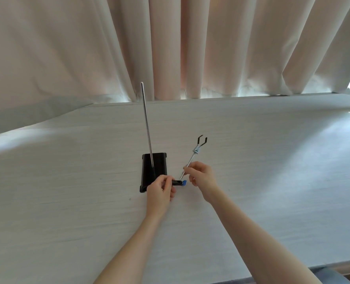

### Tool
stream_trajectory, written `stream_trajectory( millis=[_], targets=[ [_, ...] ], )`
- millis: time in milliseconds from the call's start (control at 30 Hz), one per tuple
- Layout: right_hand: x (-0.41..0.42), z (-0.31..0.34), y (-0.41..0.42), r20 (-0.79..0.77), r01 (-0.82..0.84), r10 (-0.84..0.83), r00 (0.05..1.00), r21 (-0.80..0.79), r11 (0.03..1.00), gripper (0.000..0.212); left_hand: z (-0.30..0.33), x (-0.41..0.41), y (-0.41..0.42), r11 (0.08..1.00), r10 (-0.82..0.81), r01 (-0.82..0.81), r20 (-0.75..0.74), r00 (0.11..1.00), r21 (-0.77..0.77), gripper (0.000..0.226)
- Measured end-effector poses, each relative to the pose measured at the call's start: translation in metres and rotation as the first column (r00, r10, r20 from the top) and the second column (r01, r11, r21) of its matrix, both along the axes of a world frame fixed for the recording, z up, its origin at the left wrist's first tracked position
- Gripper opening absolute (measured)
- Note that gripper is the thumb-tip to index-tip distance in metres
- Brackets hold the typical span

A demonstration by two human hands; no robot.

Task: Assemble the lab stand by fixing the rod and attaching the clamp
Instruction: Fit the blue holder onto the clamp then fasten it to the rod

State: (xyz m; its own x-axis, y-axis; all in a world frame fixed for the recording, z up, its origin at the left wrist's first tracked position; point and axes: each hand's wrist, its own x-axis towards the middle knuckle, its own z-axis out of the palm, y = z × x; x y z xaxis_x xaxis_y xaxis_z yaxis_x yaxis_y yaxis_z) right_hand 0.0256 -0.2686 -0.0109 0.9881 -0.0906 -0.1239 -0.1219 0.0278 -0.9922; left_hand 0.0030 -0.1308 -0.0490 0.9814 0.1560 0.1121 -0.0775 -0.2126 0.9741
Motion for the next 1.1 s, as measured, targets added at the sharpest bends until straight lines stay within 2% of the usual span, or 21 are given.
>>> stream_trajectory(
  millis=[133, 333, 500, 633, 800, 933, 1100],
  targets=[
    [-0.002, 0.000, 0.007, 0.063, -0.058, 0.067, 0.996, -0.138, 0.989, 0.011, 0.005, 0.002, 0.004, 0.998, -0.017, 0.014, -0.062, 0.998, -0.058, 0.024],
    [-0.005, 0.003, 0.006, 0.097, -0.139, 0.160, 0.982, -0.190, 0.972, 0.004, 0.014, 0.007, 0.012, 0.992, -0.086, 0.067, -0.194, 0.977, -0.104, 0.026],
    [-0.008, 0.001, 0.010, 0.043, -0.261, 0.286, 0.957, -0.293, 0.920, 0.006, 0.021, 0.009, 0.015, 0.976, -0.145, 0.094, -0.268, 0.953, -0.196, 0.028],
    [-0.008, -0.002, 0.010, 0.000, -0.227, 0.231, 0.973, -0.168, 0.959, 0.012, 0.025, 0.008, 0.015, 0.961, -0.180, 0.106, -0.287, 0.941, -0.254, 0.026],
    [-0.010, -0.005, 0.001, -0.078, -0.198, 0.199, 0.977, 0.026, 0.980, 0.016, 0.022, 0.006, 0.015, 0.957, -0.275, 0.236, -0.266, 0.924, -0.171, 0.016],
    [-0.012, -0.008, -0.007, -0.114, -0.225, 0.230, 0.967, 0.051, 0.973, 0.010, 0.018, 0.004, 0.013, 0.951, -0.309, 0.295, -0.263, 0.914, -0.091, 0.024],
    [-0.013, -0.010, -0.010, -0.099, -0.278, 0.280, 0.955, 0.030, 0.960, 0.010, 0.016, 0.005, 0.013, 0.952, -0.306, 0.290, -0.267, 0.914, -0.097, 0.029]
  ],
)
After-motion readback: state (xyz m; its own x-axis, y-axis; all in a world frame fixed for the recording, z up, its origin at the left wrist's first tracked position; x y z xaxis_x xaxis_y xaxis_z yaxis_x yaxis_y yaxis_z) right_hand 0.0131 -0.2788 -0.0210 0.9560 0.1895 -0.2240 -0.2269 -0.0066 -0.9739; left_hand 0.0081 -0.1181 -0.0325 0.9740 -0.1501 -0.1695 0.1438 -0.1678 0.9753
